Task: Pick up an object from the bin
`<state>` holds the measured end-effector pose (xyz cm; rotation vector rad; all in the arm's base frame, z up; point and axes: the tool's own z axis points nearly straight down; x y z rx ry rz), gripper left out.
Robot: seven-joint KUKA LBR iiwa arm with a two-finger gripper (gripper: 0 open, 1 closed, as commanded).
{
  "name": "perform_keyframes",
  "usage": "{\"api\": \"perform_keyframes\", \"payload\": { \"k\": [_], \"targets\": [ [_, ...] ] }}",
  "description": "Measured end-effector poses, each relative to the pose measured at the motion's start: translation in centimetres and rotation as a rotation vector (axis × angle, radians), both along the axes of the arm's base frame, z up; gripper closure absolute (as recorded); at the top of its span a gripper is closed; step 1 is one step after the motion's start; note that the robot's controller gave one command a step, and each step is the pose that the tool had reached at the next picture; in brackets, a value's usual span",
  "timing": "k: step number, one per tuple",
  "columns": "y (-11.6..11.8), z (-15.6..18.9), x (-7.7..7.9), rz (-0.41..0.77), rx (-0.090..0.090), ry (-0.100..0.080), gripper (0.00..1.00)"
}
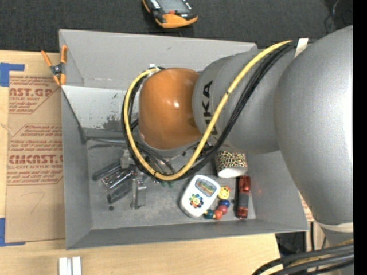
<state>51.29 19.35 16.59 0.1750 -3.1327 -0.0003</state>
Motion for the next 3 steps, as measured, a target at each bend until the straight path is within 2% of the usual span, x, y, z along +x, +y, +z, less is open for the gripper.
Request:
{"api": "perform_keyframes", "payload": {
  "k": [1, 2, 3],
  "targets": [
    [1.5, -0.2, 0.8, -0.034, 0.006, -0.014, 0.00],
    [-0.9, -3.6, 1.0, -0.049, 0.002, -0.004, 0.00],
    [0.4, -1.7, 1.2, -0.066, 0.010, -0.017, 0.00]
  ]
}}
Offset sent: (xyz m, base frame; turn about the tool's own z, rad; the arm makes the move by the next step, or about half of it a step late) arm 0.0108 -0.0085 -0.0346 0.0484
